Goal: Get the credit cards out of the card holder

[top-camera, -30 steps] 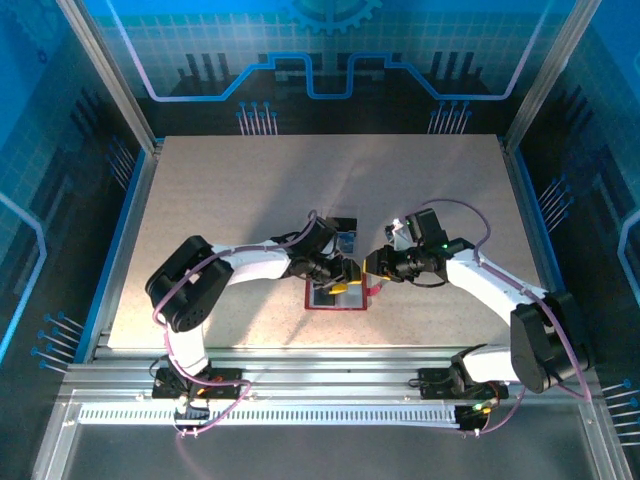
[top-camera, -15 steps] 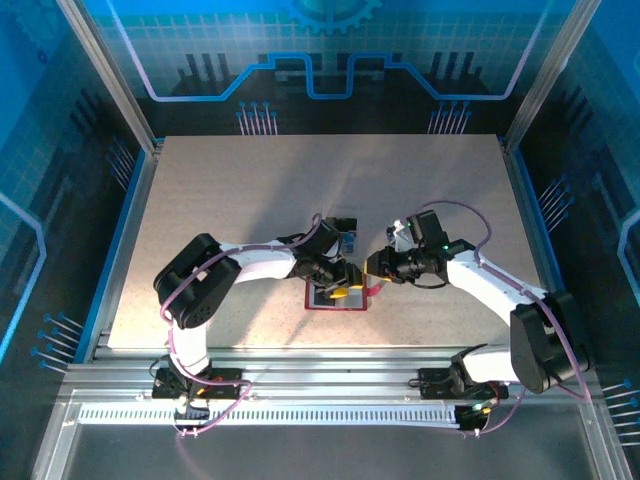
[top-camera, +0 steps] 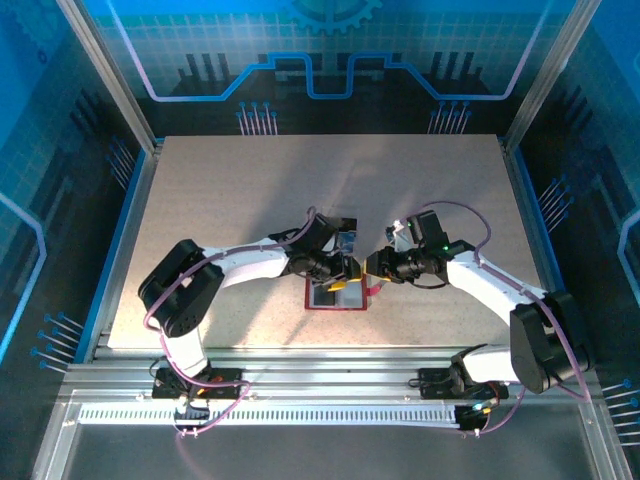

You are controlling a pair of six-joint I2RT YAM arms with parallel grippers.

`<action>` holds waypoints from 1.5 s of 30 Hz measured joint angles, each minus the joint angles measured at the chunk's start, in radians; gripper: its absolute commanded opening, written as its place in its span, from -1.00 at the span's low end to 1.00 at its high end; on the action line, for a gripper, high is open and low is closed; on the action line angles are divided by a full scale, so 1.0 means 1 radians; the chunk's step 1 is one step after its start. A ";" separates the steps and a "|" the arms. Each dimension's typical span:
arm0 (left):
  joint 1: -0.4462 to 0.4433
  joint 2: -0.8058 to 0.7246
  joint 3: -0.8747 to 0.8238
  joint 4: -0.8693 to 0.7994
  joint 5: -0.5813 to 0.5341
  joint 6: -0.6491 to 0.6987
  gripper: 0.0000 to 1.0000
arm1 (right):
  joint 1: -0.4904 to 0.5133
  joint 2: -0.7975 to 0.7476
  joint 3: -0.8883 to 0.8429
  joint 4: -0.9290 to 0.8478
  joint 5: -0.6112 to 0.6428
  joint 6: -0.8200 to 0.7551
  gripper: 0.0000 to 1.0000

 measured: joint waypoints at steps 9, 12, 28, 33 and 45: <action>0.059 -0.075 -0.103 0.003 -0.003 0.000 -0.05 | 0.008 0.055 -0.005 0.051 -0.011 0.024 -0.32; 0.081 -0.091 -0.130 0.005 -0.003 0.000 -0.07 | 0.029 0.089 -0.006 0.076 -0.014 0.042 -0.32; 0.158 -0.151 -0.276 0.091 0.015 -0.025 -0.50 | 0.195 0.290 0.011 0.225 -0.023 0.145 -0.38; 0.166 -0.151 -0.301 0.127 0.024 -0.035 -0.67 | 0.212 0.315 0.034 0.243 -0.023 0.156 -0.39; 0.172 -0.151 -0.310 0.151 0.027 -0.045 -0.85 | 0.233 0.364 0.074 0.248 -0.026 0.159 -0.47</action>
